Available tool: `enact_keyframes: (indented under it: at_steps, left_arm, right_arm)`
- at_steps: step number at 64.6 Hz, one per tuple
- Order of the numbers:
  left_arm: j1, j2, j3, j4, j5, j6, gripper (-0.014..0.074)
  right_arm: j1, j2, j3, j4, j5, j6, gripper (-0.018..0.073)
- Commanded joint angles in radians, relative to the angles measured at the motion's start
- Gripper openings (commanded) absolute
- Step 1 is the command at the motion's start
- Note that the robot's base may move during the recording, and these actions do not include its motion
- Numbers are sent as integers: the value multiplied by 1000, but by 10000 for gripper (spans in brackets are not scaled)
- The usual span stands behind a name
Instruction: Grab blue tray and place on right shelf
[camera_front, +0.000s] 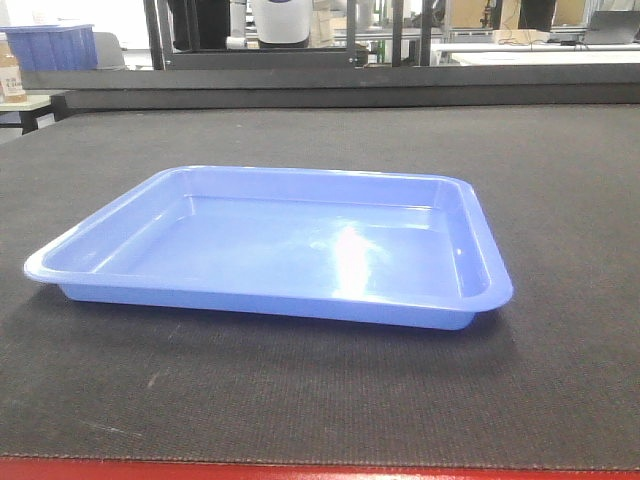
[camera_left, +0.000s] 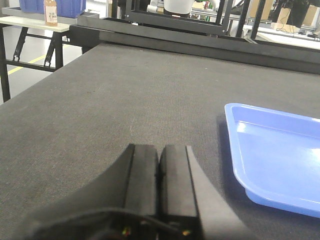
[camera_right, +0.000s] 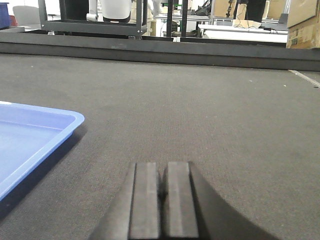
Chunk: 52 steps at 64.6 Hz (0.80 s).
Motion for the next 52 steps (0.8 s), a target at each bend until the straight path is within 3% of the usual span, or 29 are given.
enact_keyframes:
  at_steps: [1, 35, 43, 49, 52]
  left_arm:
    - [1, -15, 30, -9, -86, 1, -48]
    - [1, -15, 30, -9, -90, 1, -48]
    - [1, -15, 30, -9, -130, 1, -48]
    - [1, -9, 9, -9, -237, 1, -48]
    - [1, -9, -44, -9, -220, 1, -48]
  right_arm:
    - [-5, -20, -22, 4, -84, -7, 55]
    - [-5, -20, -22, 4, -112, -7, 55]
    - [-5, -20, -22, 5, -130, -6, 55]
    - [-5, -20, -69, 16, -165, 3, 55]
    - [-5, -19, -130, 16, -129, 3, 55]
